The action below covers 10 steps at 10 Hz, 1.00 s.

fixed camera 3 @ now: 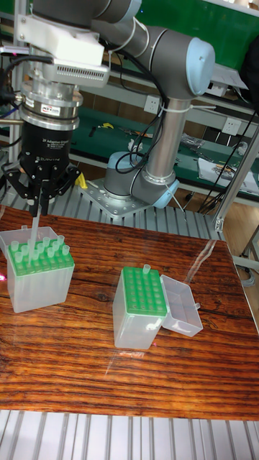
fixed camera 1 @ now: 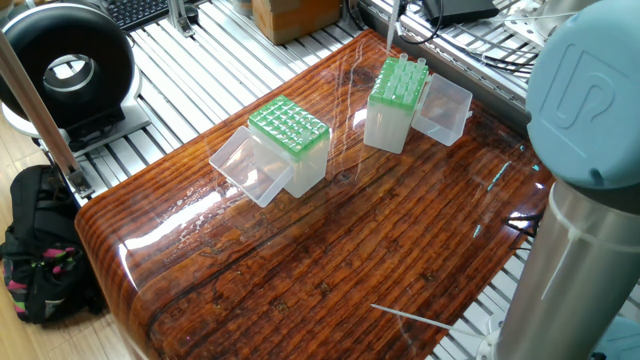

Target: Transfer all large pipette tips from one holder to another

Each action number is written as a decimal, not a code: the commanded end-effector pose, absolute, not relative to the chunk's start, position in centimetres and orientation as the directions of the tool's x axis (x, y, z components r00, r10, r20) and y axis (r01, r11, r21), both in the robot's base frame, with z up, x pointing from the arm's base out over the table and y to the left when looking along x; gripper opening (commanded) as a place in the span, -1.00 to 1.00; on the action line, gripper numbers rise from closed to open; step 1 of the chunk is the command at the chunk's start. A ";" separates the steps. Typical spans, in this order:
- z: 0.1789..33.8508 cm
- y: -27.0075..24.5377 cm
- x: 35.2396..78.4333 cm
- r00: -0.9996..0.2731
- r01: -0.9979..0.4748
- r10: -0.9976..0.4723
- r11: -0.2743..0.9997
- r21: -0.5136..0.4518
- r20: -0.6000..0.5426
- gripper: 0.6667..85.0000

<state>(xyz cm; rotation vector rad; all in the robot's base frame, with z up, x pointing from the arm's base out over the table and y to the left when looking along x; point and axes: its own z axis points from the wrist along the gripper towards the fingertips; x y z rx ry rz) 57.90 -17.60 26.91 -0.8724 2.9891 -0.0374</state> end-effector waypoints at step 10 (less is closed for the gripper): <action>26.6 -17.1 57.9 -0.800 -0.600 -0.600 0.800 -0.006 -0.017 -0.34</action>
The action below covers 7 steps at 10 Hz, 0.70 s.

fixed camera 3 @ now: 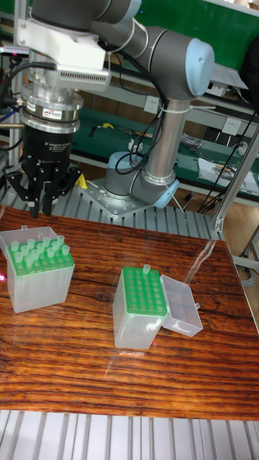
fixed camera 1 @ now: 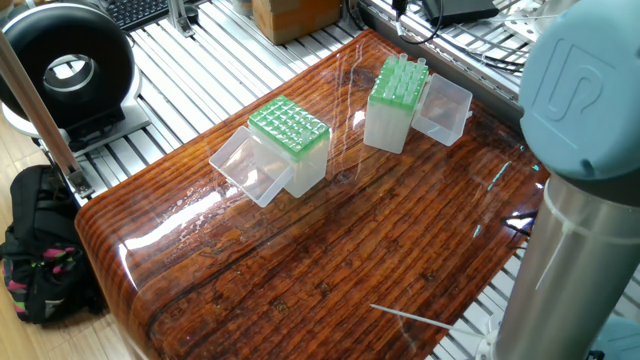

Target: Transfer all large pipette tips from one holder to another

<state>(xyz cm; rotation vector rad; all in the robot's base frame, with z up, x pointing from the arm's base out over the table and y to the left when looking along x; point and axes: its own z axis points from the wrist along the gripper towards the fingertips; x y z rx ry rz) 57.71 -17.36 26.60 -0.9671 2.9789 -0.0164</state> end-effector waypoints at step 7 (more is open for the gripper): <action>27.1 -9.5 59.8 -0.880 -0.474 -0.475 0.880 0.027 0.031 -0.34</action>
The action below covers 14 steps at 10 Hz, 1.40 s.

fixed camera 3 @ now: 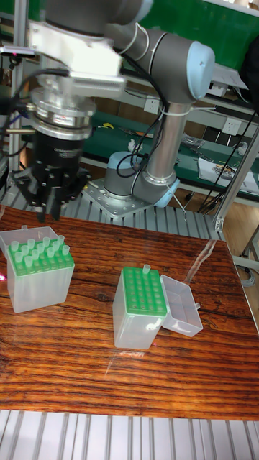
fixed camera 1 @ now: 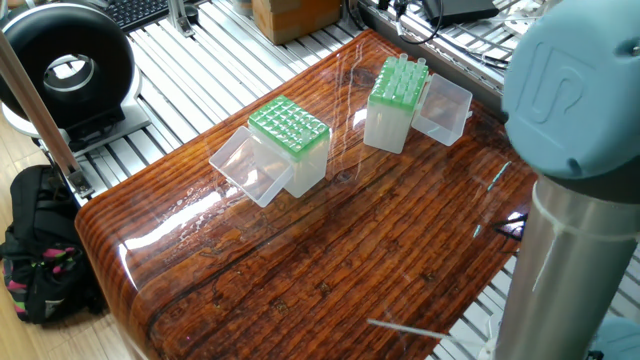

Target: Transfer all large pipette tips from one holder to another

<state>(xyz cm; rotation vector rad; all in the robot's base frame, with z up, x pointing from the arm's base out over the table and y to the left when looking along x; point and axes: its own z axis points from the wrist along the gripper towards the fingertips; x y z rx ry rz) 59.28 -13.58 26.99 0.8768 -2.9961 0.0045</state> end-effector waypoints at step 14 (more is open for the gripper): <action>22.7 -0.3 59.1 -0.832 -0.553 -0.554 0.832 -0.030 -0.029 -0.45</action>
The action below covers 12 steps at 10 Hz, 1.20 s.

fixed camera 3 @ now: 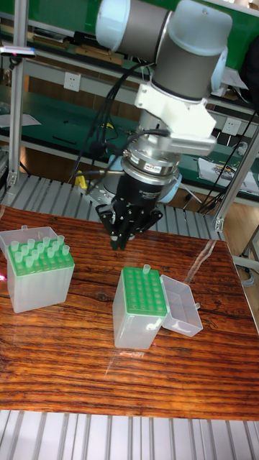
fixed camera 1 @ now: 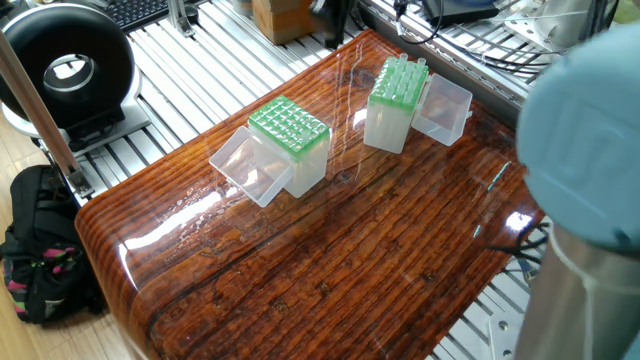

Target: Transfer all large pipette tips from one holder to another

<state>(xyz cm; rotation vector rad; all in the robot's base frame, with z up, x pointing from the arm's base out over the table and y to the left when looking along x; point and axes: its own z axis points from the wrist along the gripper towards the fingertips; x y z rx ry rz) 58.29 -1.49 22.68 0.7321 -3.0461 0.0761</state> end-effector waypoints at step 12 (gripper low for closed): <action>17.8 7.6 55.8 -0.934 -0.356 -0.354 0.928 -0.112 0.040 -0.26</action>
